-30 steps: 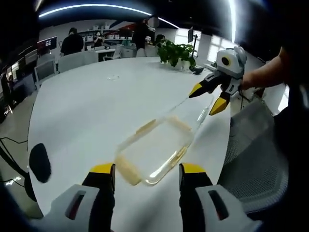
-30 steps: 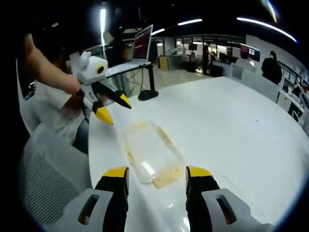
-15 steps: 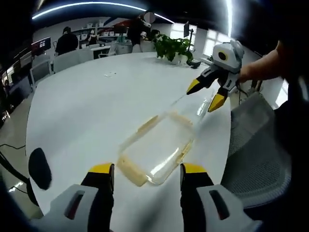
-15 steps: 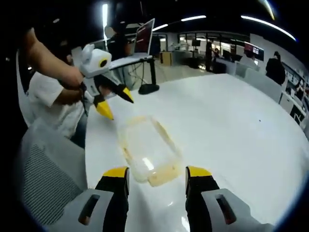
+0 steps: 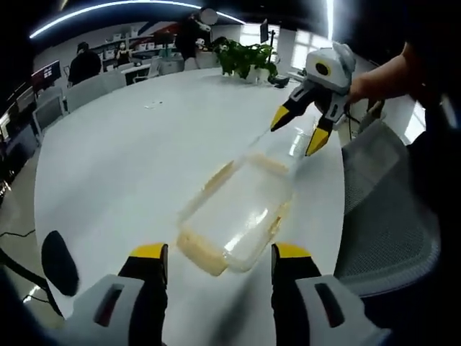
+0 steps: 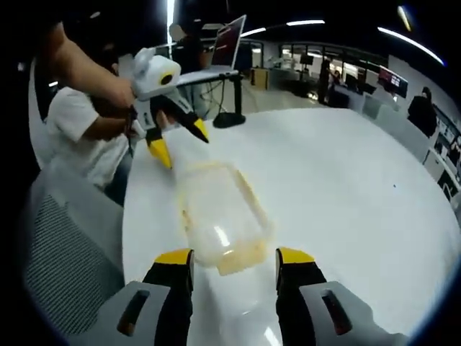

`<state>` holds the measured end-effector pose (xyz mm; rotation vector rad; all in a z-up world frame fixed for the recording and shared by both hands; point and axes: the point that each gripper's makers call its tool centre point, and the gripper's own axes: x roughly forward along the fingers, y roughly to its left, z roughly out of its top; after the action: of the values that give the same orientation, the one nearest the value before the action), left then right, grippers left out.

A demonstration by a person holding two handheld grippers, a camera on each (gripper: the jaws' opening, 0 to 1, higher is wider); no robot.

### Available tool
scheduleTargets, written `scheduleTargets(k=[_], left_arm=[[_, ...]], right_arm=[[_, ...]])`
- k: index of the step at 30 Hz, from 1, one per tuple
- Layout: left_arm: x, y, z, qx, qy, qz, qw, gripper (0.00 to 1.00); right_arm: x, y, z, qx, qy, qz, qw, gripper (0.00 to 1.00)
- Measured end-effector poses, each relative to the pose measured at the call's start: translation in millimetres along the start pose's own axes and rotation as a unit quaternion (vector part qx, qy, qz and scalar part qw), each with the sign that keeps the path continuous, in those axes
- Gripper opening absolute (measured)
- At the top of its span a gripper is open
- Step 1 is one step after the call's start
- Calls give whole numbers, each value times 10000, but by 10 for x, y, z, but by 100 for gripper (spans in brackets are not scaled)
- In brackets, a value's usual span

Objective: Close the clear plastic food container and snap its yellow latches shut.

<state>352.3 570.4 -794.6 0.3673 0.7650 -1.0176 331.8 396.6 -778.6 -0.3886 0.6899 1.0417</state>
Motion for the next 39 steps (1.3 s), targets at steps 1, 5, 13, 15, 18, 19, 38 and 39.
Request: scheduleTargets(k=[1,5,13,15,18,19,38,39], left_arm=[[4,6,-4,11,11,-13,10000,58],[34,28,-40,122,127,-85,9998,58],[125,62,-51,174,231,-212,9994,58],[133,75,-56,272,257,-238,9990,58],[139,101,-96,418,365,-273,9981,56],[139,106,-106,431,388,-287,9979,56],[215,84,-251,1228,878,-710,9860,51],[220,72,-261,1278,917,-750,9847,51]], right_arm=[[5,-9,4,-34,17,-5,10000,45],[48,-52,-15,-82,114,9,9999,43],[116,-72,-32,-246,294,115,9992,44],[127,-71,-53,-322,408,150,9985,44],[142,-73,-65,-426,491,188,9977,44],[147,-70,-71,-425,507,225,9976,44],[291,-45,-187,-735,919,468,9920,42],[295,-51,-198,-764,954,477,9914,42]])
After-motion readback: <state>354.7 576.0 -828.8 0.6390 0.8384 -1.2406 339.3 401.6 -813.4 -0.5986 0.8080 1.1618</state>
